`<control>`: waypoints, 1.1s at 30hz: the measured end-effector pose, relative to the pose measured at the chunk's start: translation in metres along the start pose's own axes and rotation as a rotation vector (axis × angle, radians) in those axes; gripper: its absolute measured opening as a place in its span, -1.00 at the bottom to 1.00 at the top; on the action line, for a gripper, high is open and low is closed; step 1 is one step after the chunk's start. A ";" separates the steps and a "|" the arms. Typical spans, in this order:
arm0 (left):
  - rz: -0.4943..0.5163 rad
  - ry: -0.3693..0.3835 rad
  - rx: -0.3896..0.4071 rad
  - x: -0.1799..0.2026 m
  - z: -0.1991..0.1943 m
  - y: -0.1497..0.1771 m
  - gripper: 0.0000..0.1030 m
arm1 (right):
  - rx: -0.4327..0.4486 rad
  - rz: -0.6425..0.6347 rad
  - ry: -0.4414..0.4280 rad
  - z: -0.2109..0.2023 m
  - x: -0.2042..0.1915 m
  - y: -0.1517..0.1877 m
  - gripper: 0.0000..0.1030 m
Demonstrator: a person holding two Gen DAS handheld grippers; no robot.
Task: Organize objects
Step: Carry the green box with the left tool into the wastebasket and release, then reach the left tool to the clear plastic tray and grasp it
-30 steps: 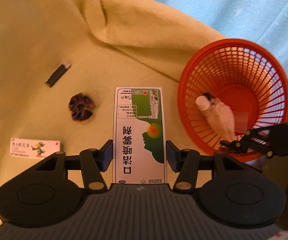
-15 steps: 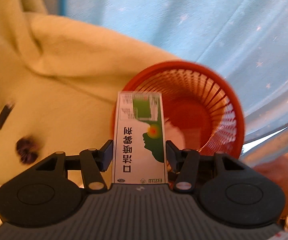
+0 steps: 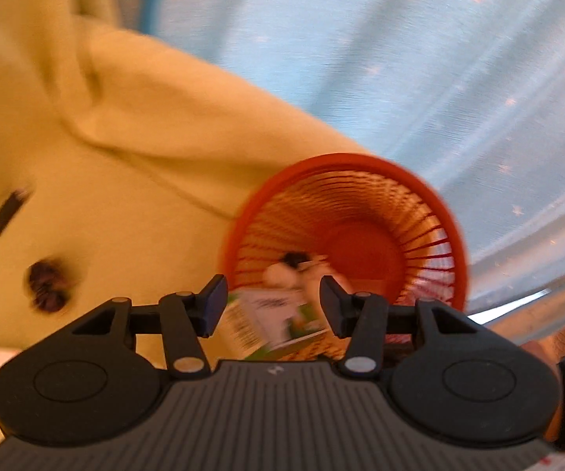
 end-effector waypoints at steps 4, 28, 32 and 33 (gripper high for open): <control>-0.073 -0.080 -0.001 -0.040 -0.009 0.016 -0.10 | -0.002 0.002 -0.002 0.001 -0.001 0.000 -0.98; 0.182 -0.208 -0.039 -0.098 0.011 0.118 0.77 | -0.017 -0.020 0.004 0.002 0.001 -0.001 -0.98; 0.332 -0.188 -0.030 -0.081 0.031 0.126 0.81 | -0.015 -0.026 0.009 0.002 0.000 -0.001 -0.98; 0.350 -0.181 -0.031 -0.079 0.037 0.127 0.81 | -0.014 -0.026 0.010 0.002 0.000 -0.001 -0.98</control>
Point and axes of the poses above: each gripper's, at about its wrist camera, not at the fingertips, and z roughly the way its jaws point, x to its right, y to its underside, the point moved 8 cm from there along z, roughly the way its jaws point, and after that the axes turned 8 degrees about -y, right-handed, at the moved point
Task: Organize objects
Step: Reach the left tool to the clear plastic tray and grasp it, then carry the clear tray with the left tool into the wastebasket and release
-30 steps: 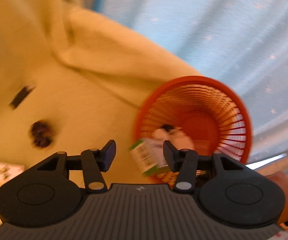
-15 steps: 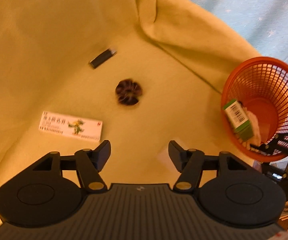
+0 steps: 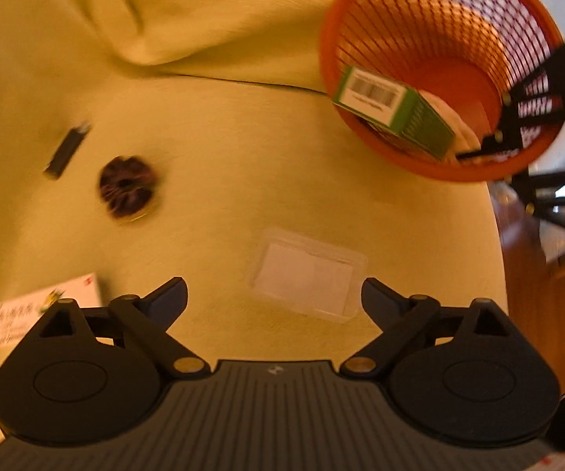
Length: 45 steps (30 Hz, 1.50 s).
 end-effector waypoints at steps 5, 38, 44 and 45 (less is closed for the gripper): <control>0.071 0.045 -0.005 0.018 0.022 0.002 0.81 | 0.009 0.002 0.002 0.000 -0.002 0.001 -0.98; 0.008 0.051 -0.033 0.011 -0.014 -0.021 0.61 | 0.006 0.015 -0.020 0.001 0.001 -0.004 -0.98; 0.012 0.045 -0.001 0.007 -0.032 -0.038 0.61 | 0.000 0.015 -0.023 0.002 0.003 -0.005 -0.98; 0.014 0.046 0.005 0.008 -0.035 -0.042 0.61 | -0.001 0.015 -0.024 0.002 0.003 -0.005 -0.98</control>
Point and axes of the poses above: each gripper's, at about its wrist camera, not at the fingertips, and z roughly the way its jaws point, x to its right, y to its underside, the point moved 8 cm from there along z, roughly the way its jaws point, and after that the axes turned 8 degrees about -y, right-handed, at the moved point
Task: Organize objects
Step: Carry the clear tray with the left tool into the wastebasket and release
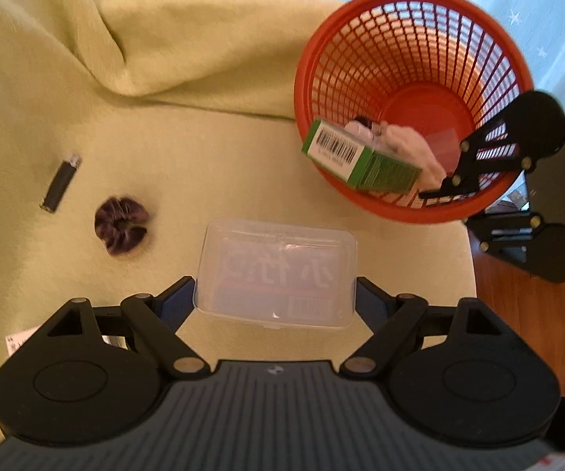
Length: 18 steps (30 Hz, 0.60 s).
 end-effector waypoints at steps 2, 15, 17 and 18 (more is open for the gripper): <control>0.003 0.004 0.013 0.001 -0.005 -0.006 0.61 | -0.001 0.000 -0.001 0.000 0.000 0.000 -0.98; 0.038 0.057 0.096 0.009 -0.030 -0.055 0.61 | -0.001 -0.001 0.002 0.000 0.000 0.000 -0.98; 0.048 0.072 0.114 0.014 -0.034 -0.066 0.61 | -0.001 0.000 0.002 0.000 0.000 0.000 -0.98; 0.054 0.082 0.124 0.017 -0.036 -0.071 0.61 | 0.000 0.000 0.003 0.000 0.000 0.000 -0.98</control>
Point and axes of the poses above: each gripper's, at about its wrist camera, not at the fingertips, and z roughly the way its jaws point, x to its right, y to its underside, the point moved 8 cm from there along z, roughly the way its jaws point, and after that the axes turned 8 degrees about -y, right-handed, at the moved point
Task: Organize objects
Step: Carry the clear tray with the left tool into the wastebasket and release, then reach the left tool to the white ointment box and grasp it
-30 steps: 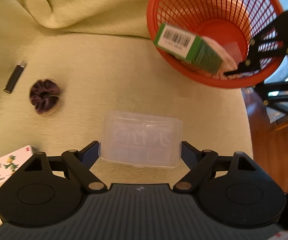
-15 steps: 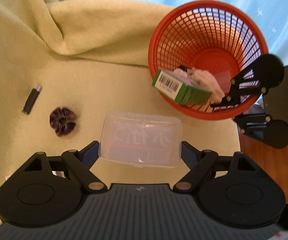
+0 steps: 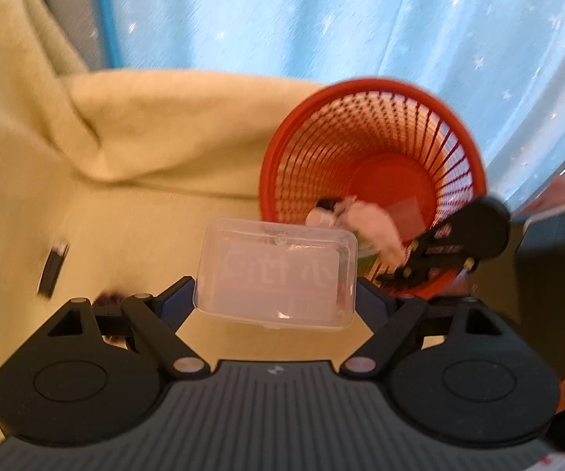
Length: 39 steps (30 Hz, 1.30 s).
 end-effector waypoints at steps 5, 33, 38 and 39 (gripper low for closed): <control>0.034 0.051 0.035 0.015 0.007 -0.030 0.61 | 0.004 0.005 0.003 0.000 0.001 0.000 -0.98; -0.171 -0.095 0.047 -0.031 0.000 -0.003 0.69 | 0.020 0.014 0.004 -0.005 0.000 0.003 -0.98; -0.246 -0.233 0.015 -0.069 -0.012 0.037 0.69 | 0.014 0.010 0.004 -0.004 0.001 0.002 -0.98; -0.259 -0.259 0.007 -0.077 -0.015 0.045 0.69 | 0.013 0.010 0.004 -0.004 0.002 0.002 -0.98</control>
Point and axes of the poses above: each gripper's, at about its wrist camera, not at the fingertips, and z roughly the way its jaws point, x to its right, y to its underside, the point moved 8 cm from there along z, roughly the way its jaws point, and after that the axes turned 8 degrees about -y, right-handed, at the moved point
